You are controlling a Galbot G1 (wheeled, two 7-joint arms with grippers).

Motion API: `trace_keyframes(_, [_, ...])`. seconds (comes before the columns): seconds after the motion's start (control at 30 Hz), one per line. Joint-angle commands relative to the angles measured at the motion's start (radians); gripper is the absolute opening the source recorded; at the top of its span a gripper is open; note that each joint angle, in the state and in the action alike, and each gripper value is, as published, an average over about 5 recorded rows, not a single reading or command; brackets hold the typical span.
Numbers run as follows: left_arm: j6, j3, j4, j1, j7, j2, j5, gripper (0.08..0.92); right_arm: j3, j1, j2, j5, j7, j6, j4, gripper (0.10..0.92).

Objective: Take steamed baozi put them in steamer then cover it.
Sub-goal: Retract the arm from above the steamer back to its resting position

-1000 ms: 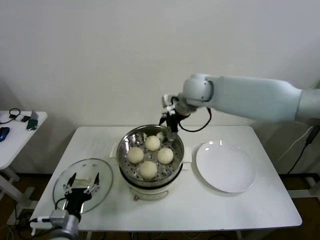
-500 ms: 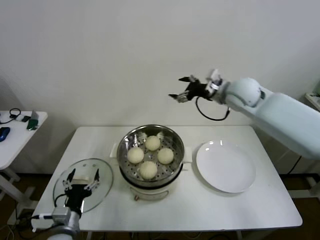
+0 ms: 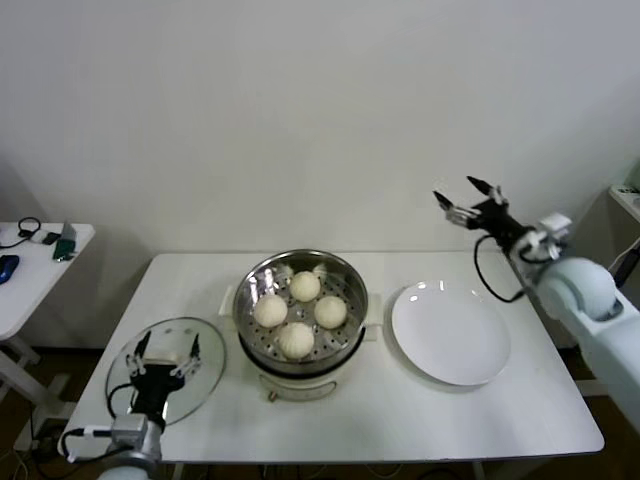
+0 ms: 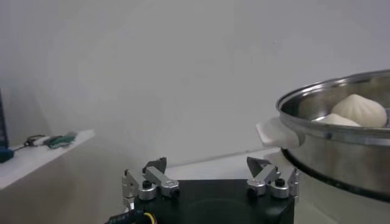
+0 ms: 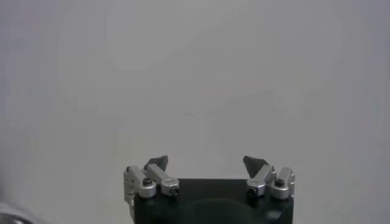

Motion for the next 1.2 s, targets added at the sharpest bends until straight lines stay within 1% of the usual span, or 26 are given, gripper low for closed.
trace_keyframes(0.03, [-0.074,-0.015,0.030,0.005,-0.073,0.028,0.287,0.823,0.562,-0.759,0.251,-0.075,-0.027,0.170,0.156,0.823])
trace_keyframes(0.1, [-0.110,-0.026,0.038,0.021,-0.146,0.058,0.431,0.823,0.566,-0.802,0.305,-0.099,-0.030,0.188,0.180,0.823])
trace_keyframes(0.2, [-0.167,-0.041,0.054,0.073,-0.274,0.133,0.662,0.823,0.554,-0.852,0.374,-0.145,-0.024,0.226,0.201,0.823])
trace_keyframes(0.3, [-0.186,-0.051,0.085,0.135,-0.363,0.197,0.808,0.823,0.524,-0.885,0.431,-0.170,-0.011,0.264,0.201,0.823])
trace_keyframes(0.4, [-0.191,-0.047,0.161,0.163,-0.453,0.221,0.973,0.823,0.471,-0.909,0.481,-0.182,0.002,0.301,0.186,0.823])
trace_keyframes(0.47, [-0.199,-0.040,0.228,0.157,-0.512,0.220,1.081,0.823,0.432,-0.920,0.512,-0.196,0.010,0.326,0.172,0.823])
trace_keyframes(0.57, [-0.209,-0.028,0.323,0.135,-0.567,0.217,1.166,0.823,0.391,-0.937,0.546,-0.213,0.015,0.347,0.163,0.823])
trace_keyframes(0.73, [-0.214,-0.022,0.424,0.089,-0.584,0.204,1.218,0.823,0.373,-0.950,0.567,-0.226,0.016,0.359,0.171,0.823])
trace_keyframes(0.93, [-0.218,-0.013,0.486,0.031,-0.566,0.186,1.256,0.823,0.368,-0.950,0.579,-0.231,0.016,0.353,0.187,0.823])
trace_keyframes(1.2, [-0.221,0.000,0.549,-0.039,-0.517,0.217,1.263,0.823,0.367,-0.967,0.593,-0.237,0.012,0.355,0.214,0.823])
